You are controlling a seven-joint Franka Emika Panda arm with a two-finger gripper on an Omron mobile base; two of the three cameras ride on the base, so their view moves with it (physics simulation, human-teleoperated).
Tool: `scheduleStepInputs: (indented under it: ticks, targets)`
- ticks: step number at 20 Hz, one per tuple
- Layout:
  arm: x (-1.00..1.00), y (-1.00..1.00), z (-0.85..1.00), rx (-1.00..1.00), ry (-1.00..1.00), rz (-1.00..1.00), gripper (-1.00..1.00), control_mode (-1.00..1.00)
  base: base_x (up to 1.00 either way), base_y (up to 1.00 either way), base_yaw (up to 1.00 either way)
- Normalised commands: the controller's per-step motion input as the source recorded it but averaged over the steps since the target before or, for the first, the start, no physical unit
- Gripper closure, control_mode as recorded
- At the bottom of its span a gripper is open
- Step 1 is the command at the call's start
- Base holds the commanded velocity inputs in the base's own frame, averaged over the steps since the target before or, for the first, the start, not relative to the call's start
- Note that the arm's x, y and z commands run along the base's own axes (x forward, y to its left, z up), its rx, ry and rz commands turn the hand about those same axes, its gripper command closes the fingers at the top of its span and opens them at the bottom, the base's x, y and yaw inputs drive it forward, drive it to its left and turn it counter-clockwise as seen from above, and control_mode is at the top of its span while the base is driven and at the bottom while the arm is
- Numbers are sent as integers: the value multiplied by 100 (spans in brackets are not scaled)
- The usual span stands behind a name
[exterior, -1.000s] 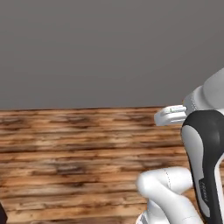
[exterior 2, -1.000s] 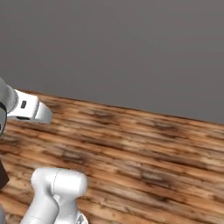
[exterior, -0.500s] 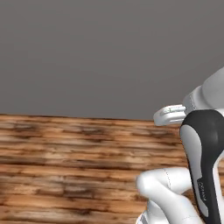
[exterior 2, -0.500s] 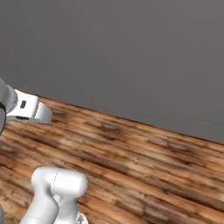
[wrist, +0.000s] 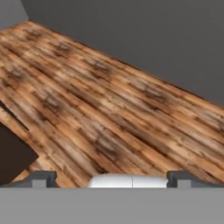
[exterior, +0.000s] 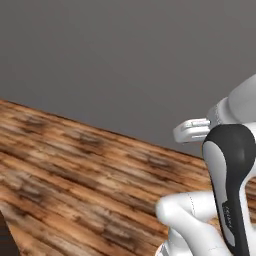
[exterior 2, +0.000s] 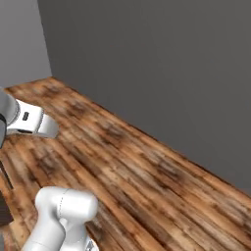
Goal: Transport the chicken drumstick and avocado to the fridge. Place the chicken drumstick on the rack containing meat and place the avocado on the rack containing the vegetable, ensuring meats and vegetables are on different racks.
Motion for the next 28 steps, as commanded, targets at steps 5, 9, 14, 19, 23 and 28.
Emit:
scheduleStepInputs:
  ticks: [5,9,14,19,23,28]
  targets:
    - [0,0,0,0,0,0,-100,100,95,-8,75]
    - [0,0,0,0,0,0,-100,100,99,-6,72]
    - [0,0,0,0,0,0,-100,100,100,-34,68]
    - [0,0,0,0,0,0,-100,100,97,-77,57]
    - [0,0,0,0,0,0,-100,100,90,-86,53]
    - [0,0,0,0,0,0,-100,100,100,-81,52]
